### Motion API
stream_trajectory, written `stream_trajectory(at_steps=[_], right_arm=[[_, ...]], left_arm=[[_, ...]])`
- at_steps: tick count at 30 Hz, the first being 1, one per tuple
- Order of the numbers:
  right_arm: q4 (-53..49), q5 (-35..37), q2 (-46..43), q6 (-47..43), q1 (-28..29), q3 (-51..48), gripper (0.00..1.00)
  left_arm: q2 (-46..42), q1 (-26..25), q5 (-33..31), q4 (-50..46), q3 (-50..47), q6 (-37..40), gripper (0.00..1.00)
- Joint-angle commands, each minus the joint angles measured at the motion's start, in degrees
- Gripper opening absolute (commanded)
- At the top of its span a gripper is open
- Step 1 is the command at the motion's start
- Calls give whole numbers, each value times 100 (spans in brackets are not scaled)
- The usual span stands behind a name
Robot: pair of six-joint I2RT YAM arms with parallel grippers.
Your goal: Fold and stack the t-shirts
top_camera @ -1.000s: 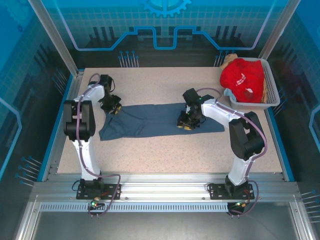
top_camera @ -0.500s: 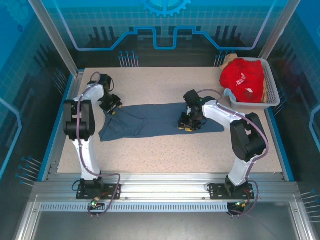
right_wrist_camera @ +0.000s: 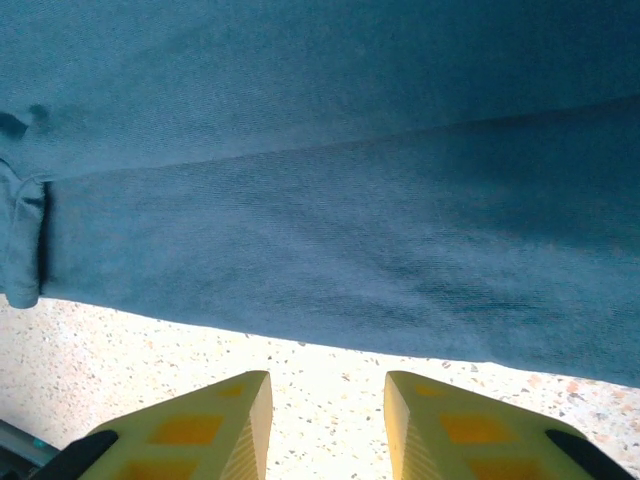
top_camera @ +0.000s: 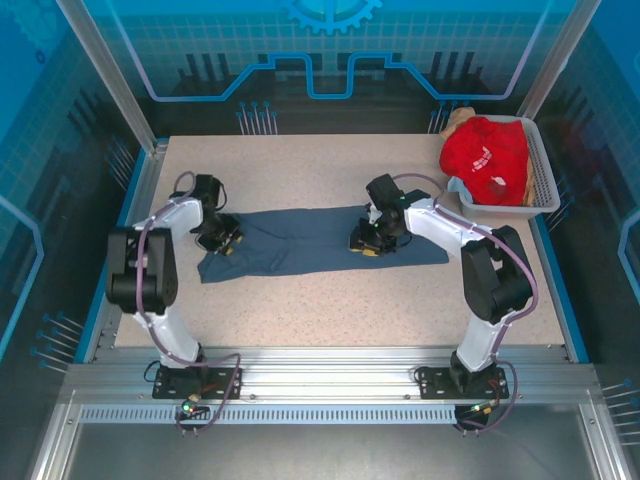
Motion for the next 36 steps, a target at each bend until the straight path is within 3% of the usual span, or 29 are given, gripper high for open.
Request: stream_trajectory(at_steps=[1,8,13,15,20,26,36], right_arm=[[10,-110,-185,-73,65,27,36],[62,-22,-524,23,61,-379,36],[94,125,-808,-27,-80,-530,36],[114,148,-893,-70,-261,-567,36],[80,98,-757,-176,-989,-491,36],[-458,383,161,-211,-1773,269,34],[-1575,948,1939,-45,-1826,1624,32]], left_arm=[[405,81,-239,-167,490,309,28],[1054,81,-611,-784,1217,1006,30],[219,-196,-1243,-995,1270,1105,42],[-171,-444,-1266,-1066,1287,941,42],[-455,-999,-544,-634,926,-219,36],[300,-1163,-66,-3,1102,-1323,25],[1671,-1056,-47,-263,1997,-1209,20]])
